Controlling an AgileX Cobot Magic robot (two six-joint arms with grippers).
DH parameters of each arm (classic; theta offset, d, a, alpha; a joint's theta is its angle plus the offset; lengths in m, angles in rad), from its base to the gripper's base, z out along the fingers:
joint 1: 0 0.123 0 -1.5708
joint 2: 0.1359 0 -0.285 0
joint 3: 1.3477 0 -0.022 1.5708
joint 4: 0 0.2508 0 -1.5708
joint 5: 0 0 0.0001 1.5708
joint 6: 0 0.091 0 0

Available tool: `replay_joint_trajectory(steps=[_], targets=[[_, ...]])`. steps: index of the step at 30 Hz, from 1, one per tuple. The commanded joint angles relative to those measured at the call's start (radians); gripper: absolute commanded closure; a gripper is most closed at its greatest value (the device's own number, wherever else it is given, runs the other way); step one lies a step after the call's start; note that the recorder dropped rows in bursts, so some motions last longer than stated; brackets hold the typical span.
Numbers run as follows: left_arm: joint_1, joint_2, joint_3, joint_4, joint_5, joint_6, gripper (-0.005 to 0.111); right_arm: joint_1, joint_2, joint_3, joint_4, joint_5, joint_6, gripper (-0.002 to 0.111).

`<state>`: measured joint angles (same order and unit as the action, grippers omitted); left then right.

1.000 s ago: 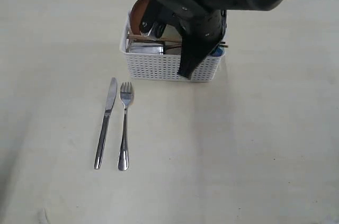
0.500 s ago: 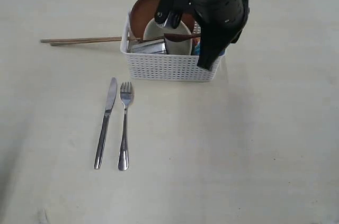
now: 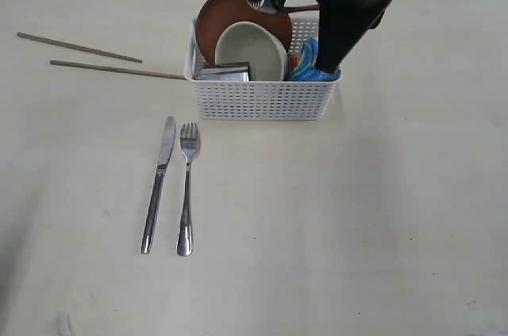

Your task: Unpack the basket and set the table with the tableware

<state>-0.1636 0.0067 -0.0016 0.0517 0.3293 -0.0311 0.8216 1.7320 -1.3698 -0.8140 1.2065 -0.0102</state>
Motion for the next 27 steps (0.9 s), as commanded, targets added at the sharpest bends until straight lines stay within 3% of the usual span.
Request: replay_joint_trajectory(steps=[1, 5, 10, 18, 24, 27], targets=[[0.003, -0.007, 0.002, -0.002, -0.008, 0.000, 0.107, -0.010, -0.092, -0.002, -0.021, 0.015, 0.041, 0.109], [0.003, -0.007, 0.002, -0.002, -0.008, 0.000, 0.107, -0.087, -0.131, -0.002, 0.037, 0.015, 0.136, 0.109], [0.003, -0.007, 0.002, -0.002, -0.008, 0.000, 0.107, -0.279, -0.142, -0.002, 0.297, 0.015, 0.149, 0.109], [0.003, -0.007, 0.002, -0.002, -0.008, 0.000, 0.107, -0.529, -0.142, 0.032, 0.530, 0.015, 0.139, 0.109], [0.003, -0.007, 0.002, -0.002, -0.008, 0.000, 0.107, -0.597, -0.142, 0.227, 0.551, 0.015, 0.119, 0.109], [0.003, -0.007, 0.002, -0.002, -0.008, 0.000, 0.107, -0.600, -0.142, 0.334, 0.551, -0.110, 0.115, 0.109]])
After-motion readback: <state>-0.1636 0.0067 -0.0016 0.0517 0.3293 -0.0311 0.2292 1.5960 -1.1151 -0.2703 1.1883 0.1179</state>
